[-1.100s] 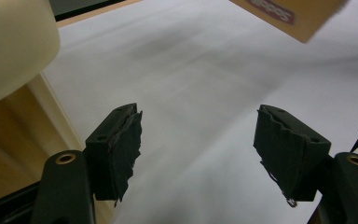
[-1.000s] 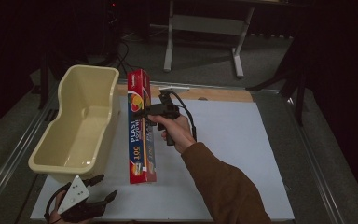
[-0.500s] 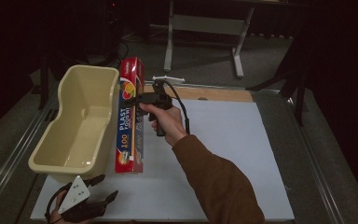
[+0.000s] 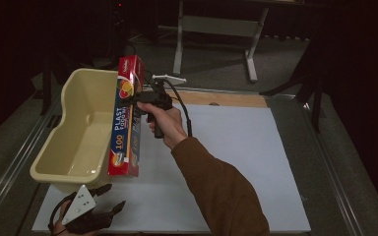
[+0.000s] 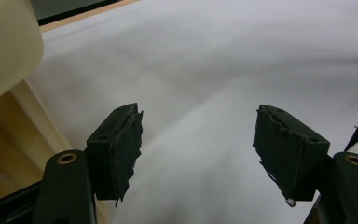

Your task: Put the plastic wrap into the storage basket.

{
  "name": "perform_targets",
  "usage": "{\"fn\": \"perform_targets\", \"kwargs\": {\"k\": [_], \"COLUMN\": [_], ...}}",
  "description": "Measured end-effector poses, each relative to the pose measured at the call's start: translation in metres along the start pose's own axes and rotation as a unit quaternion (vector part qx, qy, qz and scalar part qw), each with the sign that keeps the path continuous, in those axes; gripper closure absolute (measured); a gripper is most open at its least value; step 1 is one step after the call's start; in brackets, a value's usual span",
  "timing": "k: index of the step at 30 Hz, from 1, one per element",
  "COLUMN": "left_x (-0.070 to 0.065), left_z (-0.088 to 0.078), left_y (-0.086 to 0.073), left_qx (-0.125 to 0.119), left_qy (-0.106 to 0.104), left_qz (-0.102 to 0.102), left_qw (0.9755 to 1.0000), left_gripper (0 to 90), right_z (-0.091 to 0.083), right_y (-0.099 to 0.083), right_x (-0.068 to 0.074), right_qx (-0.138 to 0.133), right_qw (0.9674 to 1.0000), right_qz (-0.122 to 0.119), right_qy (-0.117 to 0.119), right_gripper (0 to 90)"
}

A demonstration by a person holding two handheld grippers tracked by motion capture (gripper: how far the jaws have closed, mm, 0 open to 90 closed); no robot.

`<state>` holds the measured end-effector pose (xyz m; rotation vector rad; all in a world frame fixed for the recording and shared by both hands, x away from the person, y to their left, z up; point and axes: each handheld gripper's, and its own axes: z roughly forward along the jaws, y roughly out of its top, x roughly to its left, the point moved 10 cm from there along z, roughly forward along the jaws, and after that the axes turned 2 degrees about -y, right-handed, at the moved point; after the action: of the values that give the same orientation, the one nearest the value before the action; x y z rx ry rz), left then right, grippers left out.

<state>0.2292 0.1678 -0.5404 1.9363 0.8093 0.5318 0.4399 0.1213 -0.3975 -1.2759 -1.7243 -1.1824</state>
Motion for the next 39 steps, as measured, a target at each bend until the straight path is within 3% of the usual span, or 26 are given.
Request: {"fn": "perform_targets", "kwargs": {"k": [5, 13, 26, 39], "left_x": [0.0, -0.001, 0.0, 0.002], "left_z": [0.0, 0.0, -0.001, -0.004], "left_y": [0.0, 0.0, 0.001, 0.001], "left_qx": [0.0, -0.001, -0.007, -0.014], "left_qy": [0.001, -0.004, -0.005, -0.005], "left_qz": [0.0, 0.0, -0.006, -0.011], "left_qw": [1.0, 1.0, 0.9999, 0.9998], "left_gripper": [31.8, 31.8, 31.7, 31.6], "right_z": [0.007, 0.019, 0.052, 0.085], "right_y": [0.0, 0.004, 0.009, 0.01], "right_x": [0.006, 0.009, 0.024, 0.017], "right_qx": [0.0, -0.021, -0.048, -0.055], "right_qw": [0.9999, 0.9986, 0.9975, 0.9981], "right_qz": [0.01, 0.038, 0.034, 0.026], "right_qy": [0.014, 0.029, 0.039, -0.006], "right_gripper": [40.2, 40.1, 40.1, 40.1]}}
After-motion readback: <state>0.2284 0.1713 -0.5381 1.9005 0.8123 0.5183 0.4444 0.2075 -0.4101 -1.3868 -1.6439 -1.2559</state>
